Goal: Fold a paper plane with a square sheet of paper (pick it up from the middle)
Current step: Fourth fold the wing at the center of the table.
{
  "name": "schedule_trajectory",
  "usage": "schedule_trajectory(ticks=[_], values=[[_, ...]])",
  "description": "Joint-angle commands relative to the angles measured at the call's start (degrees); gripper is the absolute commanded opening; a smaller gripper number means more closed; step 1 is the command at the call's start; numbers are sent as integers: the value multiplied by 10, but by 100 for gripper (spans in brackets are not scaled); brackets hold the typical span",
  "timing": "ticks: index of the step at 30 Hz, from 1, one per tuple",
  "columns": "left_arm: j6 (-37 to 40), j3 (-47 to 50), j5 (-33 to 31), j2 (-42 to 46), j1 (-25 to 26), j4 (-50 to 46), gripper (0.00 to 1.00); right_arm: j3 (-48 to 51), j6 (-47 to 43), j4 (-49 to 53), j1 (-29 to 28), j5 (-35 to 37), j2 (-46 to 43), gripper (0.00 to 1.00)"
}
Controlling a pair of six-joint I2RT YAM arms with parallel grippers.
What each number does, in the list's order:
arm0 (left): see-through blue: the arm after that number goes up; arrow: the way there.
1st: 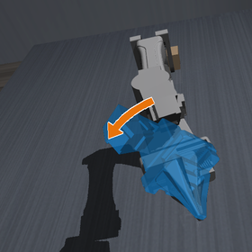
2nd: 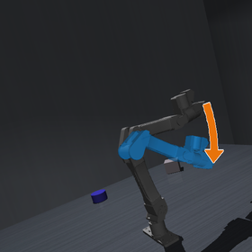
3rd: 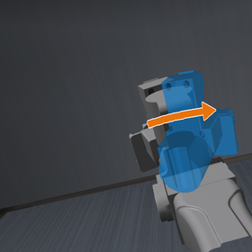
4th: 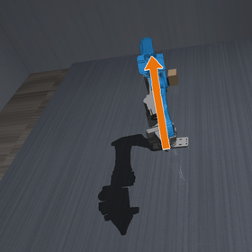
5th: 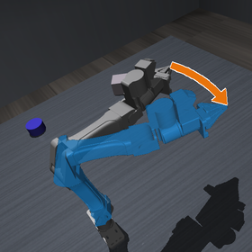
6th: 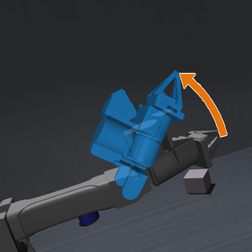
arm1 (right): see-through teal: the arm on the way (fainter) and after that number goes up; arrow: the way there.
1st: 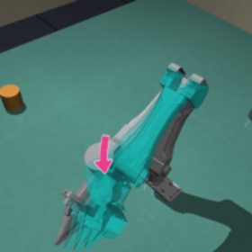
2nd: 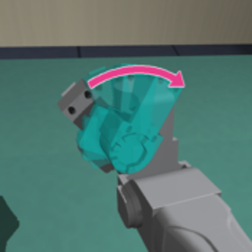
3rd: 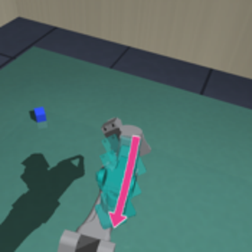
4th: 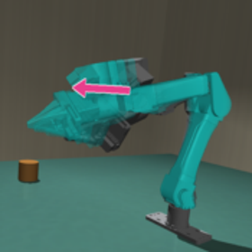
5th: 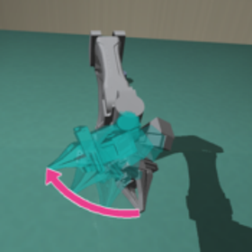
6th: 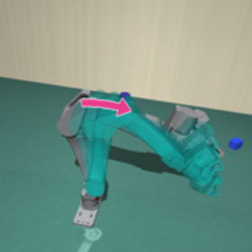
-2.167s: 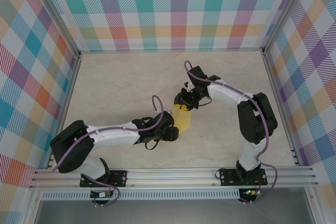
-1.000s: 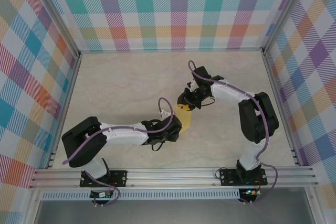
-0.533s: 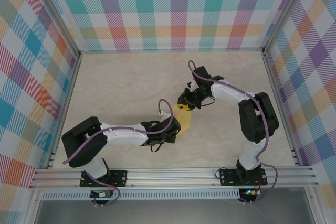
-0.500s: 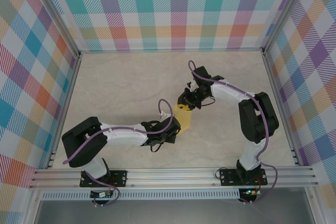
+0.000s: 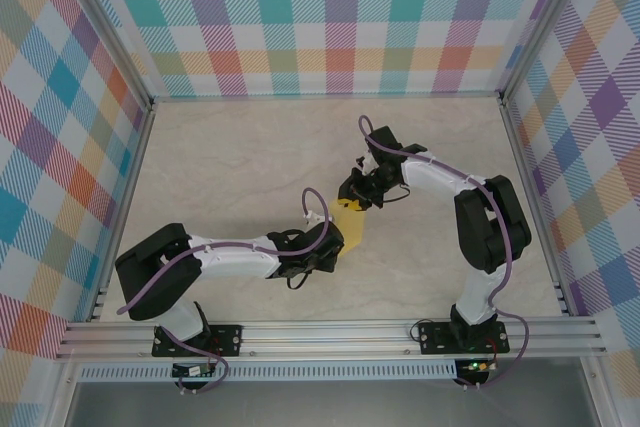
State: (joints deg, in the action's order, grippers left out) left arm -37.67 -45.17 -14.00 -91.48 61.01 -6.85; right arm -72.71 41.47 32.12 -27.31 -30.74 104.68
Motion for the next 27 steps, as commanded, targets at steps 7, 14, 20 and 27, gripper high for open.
schedule_trajectory(ticks=[7,14,20,27], values=[[12,17,10,18,7,17,30,12,-4,0,3,-13,0,24],[24,19,25,22,7,28,34,14,-4,-1,3,-13,-1,24],[28,18,22,24,8,21,33,15,-5,0,3,-12,-3,25],[29,20,21,23,7,22,26,14,-4,0,3,-12,-1,25]])
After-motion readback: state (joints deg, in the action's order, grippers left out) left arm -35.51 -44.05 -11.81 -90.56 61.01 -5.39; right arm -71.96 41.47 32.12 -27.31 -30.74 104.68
